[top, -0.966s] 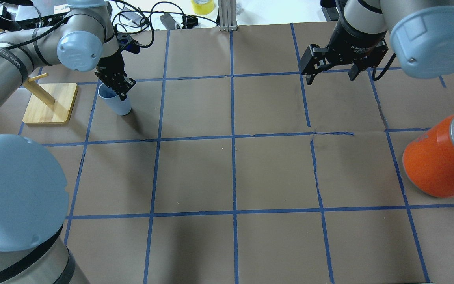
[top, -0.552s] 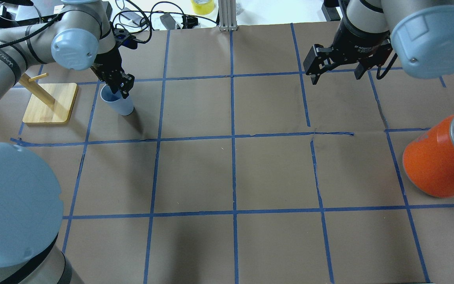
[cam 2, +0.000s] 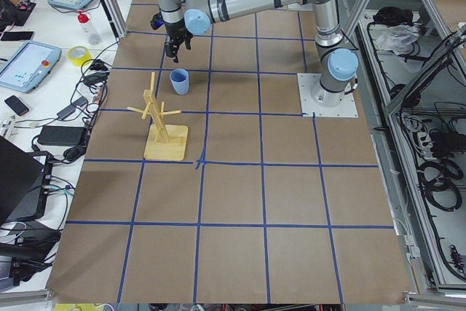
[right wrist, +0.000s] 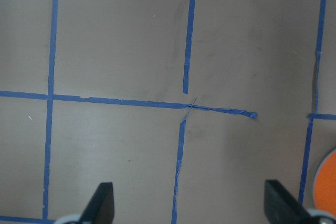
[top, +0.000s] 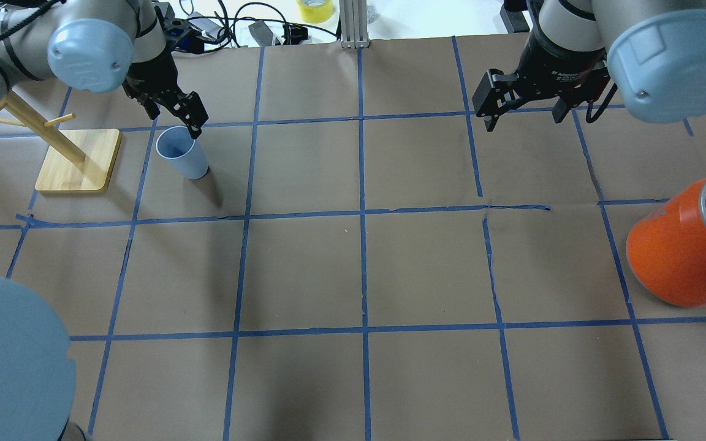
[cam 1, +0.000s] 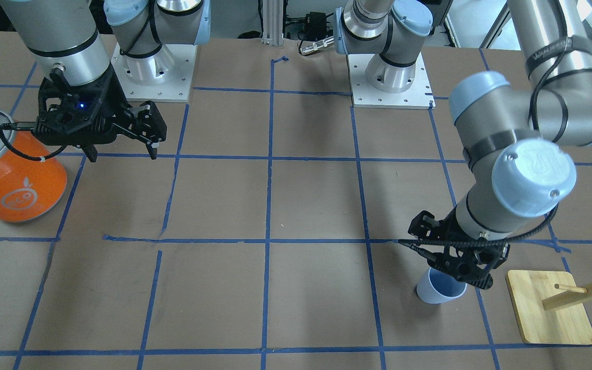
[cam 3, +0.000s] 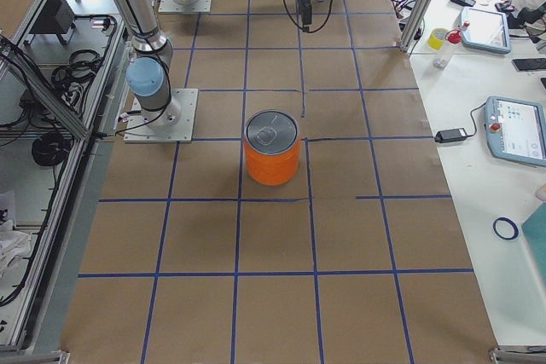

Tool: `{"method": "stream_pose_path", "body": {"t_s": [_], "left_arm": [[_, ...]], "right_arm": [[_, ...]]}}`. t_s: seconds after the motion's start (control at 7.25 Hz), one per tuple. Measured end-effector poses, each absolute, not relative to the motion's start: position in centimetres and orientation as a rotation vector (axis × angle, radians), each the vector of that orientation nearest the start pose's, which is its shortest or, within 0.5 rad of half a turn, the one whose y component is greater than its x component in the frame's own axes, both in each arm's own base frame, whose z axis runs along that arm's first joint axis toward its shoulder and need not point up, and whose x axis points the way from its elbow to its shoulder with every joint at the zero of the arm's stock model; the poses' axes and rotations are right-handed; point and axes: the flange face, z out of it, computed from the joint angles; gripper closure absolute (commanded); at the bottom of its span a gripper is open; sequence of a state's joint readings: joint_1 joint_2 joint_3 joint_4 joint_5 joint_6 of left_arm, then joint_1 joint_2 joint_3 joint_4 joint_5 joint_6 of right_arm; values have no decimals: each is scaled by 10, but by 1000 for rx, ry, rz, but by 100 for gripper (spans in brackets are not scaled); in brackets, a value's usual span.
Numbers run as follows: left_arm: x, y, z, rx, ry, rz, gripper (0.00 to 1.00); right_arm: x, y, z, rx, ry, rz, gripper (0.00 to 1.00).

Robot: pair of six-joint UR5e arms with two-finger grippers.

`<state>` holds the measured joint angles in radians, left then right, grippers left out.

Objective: Flip cup
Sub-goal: 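Open the left gripper and raise it away from the cup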

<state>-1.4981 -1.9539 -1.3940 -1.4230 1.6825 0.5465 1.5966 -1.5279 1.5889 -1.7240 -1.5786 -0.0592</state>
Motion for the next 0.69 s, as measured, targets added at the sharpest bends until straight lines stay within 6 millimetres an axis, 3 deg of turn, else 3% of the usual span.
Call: {"method": "stream_pose_path", "body": {"t_s": [0.28, 0.41, 0.69], "left_arm": [[-100, -591, 442, 629, 3012, 118, 0], [-120, -567, 468, 556, 3044, 69, 0], [-146, -536, 491, 402, 3096, 10, 0]], "right_arm": [[146, -515, 473, -134, 3145, -145, 0], [146, -515, 473, -135, 3145, -144, 0], [146, -515, 473, -136, 3144, -146, 0]]}}
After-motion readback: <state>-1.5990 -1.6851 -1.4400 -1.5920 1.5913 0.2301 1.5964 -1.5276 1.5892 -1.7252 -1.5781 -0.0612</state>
